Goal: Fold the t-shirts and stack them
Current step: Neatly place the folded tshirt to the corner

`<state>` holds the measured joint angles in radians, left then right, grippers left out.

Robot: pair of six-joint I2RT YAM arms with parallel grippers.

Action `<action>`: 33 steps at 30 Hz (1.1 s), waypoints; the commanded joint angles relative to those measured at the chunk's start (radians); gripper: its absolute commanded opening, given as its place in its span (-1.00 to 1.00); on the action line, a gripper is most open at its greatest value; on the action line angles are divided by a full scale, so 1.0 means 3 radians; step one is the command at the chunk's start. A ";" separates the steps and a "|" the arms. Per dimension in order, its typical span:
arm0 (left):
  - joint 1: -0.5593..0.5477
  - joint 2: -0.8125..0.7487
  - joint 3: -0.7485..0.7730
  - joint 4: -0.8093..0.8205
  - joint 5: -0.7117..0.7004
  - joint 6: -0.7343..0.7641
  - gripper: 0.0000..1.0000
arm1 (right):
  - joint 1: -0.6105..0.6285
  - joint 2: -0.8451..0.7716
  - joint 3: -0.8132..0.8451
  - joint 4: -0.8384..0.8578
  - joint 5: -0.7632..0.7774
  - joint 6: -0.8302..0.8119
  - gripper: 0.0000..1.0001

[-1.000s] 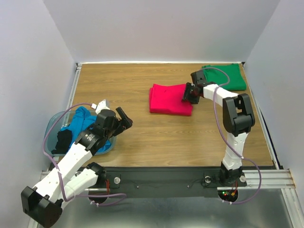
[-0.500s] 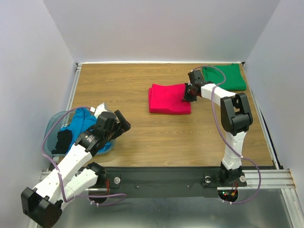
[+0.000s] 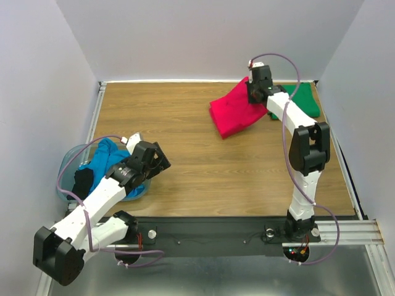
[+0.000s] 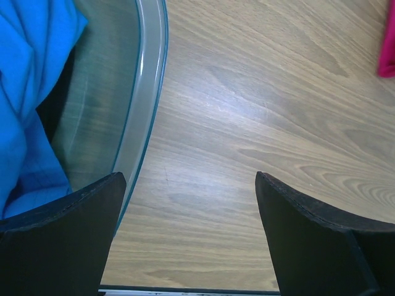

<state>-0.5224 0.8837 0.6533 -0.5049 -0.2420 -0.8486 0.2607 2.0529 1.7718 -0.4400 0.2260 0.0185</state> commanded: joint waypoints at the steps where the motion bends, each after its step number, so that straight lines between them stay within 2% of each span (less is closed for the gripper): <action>1: -0.0002 0.0127 0.0225 0.0082 -0.0175 0.0078 0.97 | -0.0235 -0.0073 0.0332 0.0035 0.0284 -0.0383 -0.99; 5: -0.0002 0.0377 0.0317 0.0098 -0.0221 0.0119 0.97 | -0.0347 0.0019 0.0577 0.0030 0.0575 -0.0588 -0.99; 16: 0.0003 0.0797 0.0440 0.0195 -0.0221 0.0200 0.97 | -0.0674 0.0111 0.0981 -0.0001 0.0663 -0.1007 -0.99; 23: 0.0044 0.0767 0.0445 0.0205 -0.0236 0.0211 0.97 | -0.0864 0.0080 0.1237 -0.0006 0.0393 -0.0967 -0.99; 33: 0.0090 0.0838 0.0461 0.0215 -0.0226 0.0236 0.97 | -0.1089 0.0126 0.1411 -0.0026 0.0341 -0.0860 -0.99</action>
<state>-0.5064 1.1244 0.7647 -0.4366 -0.2966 -0.7910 -0.0448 2.0918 2.1395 -0.5026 0.3500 -0.2584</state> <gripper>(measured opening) 0.985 0.051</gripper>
